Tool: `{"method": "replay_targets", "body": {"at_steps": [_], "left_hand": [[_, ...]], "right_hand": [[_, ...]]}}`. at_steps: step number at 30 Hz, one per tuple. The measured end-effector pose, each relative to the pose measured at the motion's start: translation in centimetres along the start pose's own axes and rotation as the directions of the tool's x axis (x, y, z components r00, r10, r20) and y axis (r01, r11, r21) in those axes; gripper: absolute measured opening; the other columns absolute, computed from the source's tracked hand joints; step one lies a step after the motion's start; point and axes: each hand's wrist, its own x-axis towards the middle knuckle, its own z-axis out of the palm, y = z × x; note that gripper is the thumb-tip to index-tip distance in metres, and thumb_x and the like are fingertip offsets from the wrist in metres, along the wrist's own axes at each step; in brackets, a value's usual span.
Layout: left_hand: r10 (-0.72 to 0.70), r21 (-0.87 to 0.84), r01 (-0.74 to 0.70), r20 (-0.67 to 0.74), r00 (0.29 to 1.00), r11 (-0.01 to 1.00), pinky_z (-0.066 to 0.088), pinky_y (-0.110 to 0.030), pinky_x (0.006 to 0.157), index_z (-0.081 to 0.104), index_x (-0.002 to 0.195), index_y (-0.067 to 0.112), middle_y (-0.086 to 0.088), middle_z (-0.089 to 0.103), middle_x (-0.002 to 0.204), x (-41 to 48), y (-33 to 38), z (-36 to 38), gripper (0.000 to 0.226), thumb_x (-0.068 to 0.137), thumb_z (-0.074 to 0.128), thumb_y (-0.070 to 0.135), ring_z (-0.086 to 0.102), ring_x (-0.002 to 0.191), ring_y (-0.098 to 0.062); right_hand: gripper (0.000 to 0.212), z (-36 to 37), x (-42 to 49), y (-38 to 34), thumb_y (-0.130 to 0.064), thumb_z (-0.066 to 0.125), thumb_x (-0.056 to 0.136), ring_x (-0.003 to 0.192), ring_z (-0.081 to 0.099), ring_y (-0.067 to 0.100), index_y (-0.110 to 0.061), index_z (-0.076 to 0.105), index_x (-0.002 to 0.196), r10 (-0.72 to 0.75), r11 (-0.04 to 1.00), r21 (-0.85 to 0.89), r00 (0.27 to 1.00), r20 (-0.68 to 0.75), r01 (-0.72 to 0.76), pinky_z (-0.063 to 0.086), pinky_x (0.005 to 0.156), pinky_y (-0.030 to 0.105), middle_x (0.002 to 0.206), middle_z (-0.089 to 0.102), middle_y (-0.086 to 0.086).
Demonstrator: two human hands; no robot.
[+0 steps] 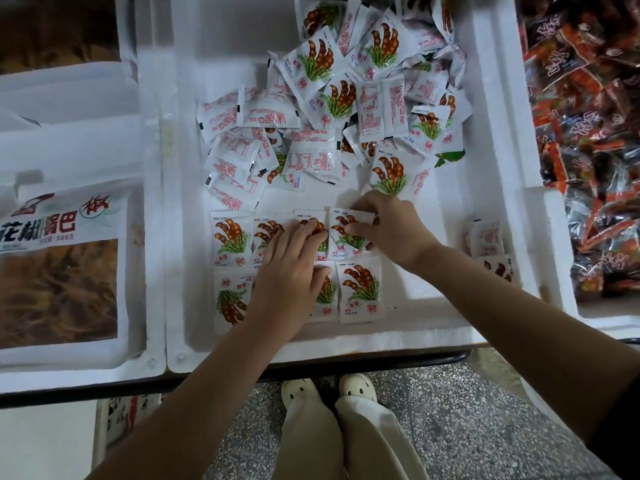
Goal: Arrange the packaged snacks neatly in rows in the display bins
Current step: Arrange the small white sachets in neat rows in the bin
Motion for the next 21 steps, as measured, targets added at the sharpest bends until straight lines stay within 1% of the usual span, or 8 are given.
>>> {"method": "replay_targets", "body": {"at_steps": [3,6,8,10,13,15,18,21], "left_hand": [[0.007,0.012,-0.007,-0.006,1.0,1.0,0.015,-0.039,0.115,0.05,0.131,0.01,-0.007,0.048,0.136,0.0,-0.1,0.1,0.043,0.09,0.061,0.017,0.034,0.135,-0.027],[0.015,0.008,-0.015,0.011,1.0,1.0,0.019,-0.042,0.115,0.05,0.13,0.008,-0.008,0.049,0.135,0.1,-0.2,0.0,0.04,0.092,0.053,0.02,0.037,0.134,-0.029],[-0.022,-0.053,0.022,0.007,1.0,0.998,0.029,-0.046,0.112,0.051,0.129,0.007,-0.01,0.051,0.132,0.2,0.1,-0.3,0.041,0.094,0.041,0.026,0.041,0.131,-0.029],[-0.039,-0.115,0.038,-0.012,0.999,0.993,0.035,-0.043,0.106,0.053,0.125,0.007,-0.01,0.053,0.127,0.5,1.0,-0.6,0.043,0.092,0.035,0.028,0.045,0.125,-0.028],[0.037,-0.14,-0.037,-0.004,0.999,0.99,0.035,-0.036,0.1,0.055,0.12,0.008,-0.008,0.053,0.122,1.5,3.4,-0.5,0.034,0.093,0.043,0.023,0.047,0.117,-0.024],[0.087,-0.217,-0.072,0.059,0.994,0.974,0.034,-0.032,0.1,0.056,0.122,0.009,-0.006,0.052,0.123,2.5,5.7,-0.2,0.03,0.093,0.052,0.017,0.045,0.117,-0.021],[0.152,-0.36,-0.078,0.182,0.971,0.93,0.031,-0.027,0.102,0.048,0.132,0.015,0.001,0.048,0.131,4.0,9.5,0.6,0.037,0.096,0.052,0.023,0.041,0.12,-0.013],[0.163,-0.389,-0.02,0.337,0.927,0.921,0.036,-0.036,0.104,0.042,0.135,0.016,-0.002,0.046,0.135,5.3,12.4,2.7,0.046,0.093,0.056,0.029,0.042,0.123,-0.018]], "right_hand": [[0.04,-0.2,-0.7,0.1,-0.021,0.069,0.084,0.095,0.054,0.015,-0.01,0.053,0.118,-0.096,0.981,-0.178,0.991,-0.092,0.079,0.049,0.088,0.031,0.118,0.057,0.005],[0.042,-1.8,-2.6,0.2,-0.026,0.063,0.088,0.11,0.051,0.019,-0.013,0.049,0.125,-0.202,0.927,-0.347,0.968,-0.148,0.141,0.043,0.088,0.03,0.124,0.053,0.003],[0.036,-3.5,-4.5,0.9,-0.023,0.061,0.09,0.109,0.054,0.02,-0.014,0.052,0.123,-0.221,0.892,-0.43,0.966,-0.137,0.143,0.046,0.084,0.031,0.122,0.056,0.003],[0.033,-5.6,-6.5,2.3,-0.016,0.065,0.086,0.104,0.059,0.024,-0.011,0.056,0.118,-0.218,0.848,-0.512,0.971,-0.1,0.138,0.048,0.081,0.034,0.115,0.061,0.006],[0.044,-8.4,-8.3,4.7,-0.002,0.076,0.072,0.102,0.06,0.035,-0.004,0.06,0.113,-0.202,0.778,-0.612,0.979,-0.028,0.142,0.05,0.085,0.04,0.107,0.064,0.013],[0.049,-9.4,-8.7,5.8,-0.001,0.078,0.067,0.107,0.059,0.036,-0.001,0.061,0.113,-0.242,0.716,-0.675,0.97,0.003,0.18,0.047,0.093,0.043,0.109,0.064,0.015],[0.044,-10.6,-8.7,6.3,-0.004,0.071,0.074,0.117,0.05,0.036,0.0,0.059,0.117,-0.306,0.679,-0.709,0.951,-0.042,0.188,0.04,0.1,0.046,0.119,0.06,0.018],[0.033,-11.5,-8.8,6.8,-0.007,0.066,0.082,0.117,0.047,0.035,0.001,0.06,0.114,-0.349,0.7,-0.691,0.93,-0.111,0.181,0.041,0.1,0.046,0.119,0.057,0.019]]}}
